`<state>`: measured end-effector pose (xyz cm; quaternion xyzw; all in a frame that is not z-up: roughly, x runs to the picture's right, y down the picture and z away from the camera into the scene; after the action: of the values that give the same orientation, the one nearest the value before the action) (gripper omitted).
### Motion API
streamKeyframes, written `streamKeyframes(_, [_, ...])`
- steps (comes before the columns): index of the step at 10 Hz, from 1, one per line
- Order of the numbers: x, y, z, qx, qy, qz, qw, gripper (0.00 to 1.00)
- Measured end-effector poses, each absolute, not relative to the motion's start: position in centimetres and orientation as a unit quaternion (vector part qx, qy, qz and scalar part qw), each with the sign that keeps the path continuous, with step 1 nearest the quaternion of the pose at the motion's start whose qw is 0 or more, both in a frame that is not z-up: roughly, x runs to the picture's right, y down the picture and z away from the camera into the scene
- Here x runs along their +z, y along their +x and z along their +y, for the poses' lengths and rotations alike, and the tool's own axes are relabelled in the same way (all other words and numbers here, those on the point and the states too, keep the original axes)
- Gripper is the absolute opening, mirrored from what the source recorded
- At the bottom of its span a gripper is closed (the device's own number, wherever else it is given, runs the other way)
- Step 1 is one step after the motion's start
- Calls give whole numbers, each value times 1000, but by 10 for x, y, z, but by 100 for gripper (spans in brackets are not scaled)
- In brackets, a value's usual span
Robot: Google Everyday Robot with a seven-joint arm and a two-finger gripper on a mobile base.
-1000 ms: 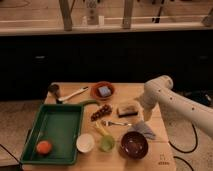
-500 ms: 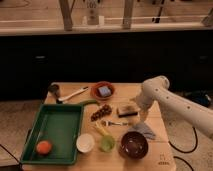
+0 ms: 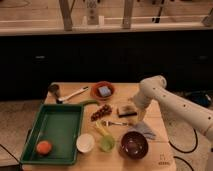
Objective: Place eraser in purple bowl
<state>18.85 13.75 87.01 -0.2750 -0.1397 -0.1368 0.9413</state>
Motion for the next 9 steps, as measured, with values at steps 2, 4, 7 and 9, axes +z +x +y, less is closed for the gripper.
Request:
streamKeyframes(2, [874, 187, 139, -137, -279, -143, 940, 80])
streamKeyframes(4, [879, 183, 141, -138, -283, -147, 938, 80])
streamKeyframes(7, [884, 179, 145, -143, -291, -151, 934, 80])
streamKeyframes(9, [887, 174, 146, -149, -297, -152, 931, 80])
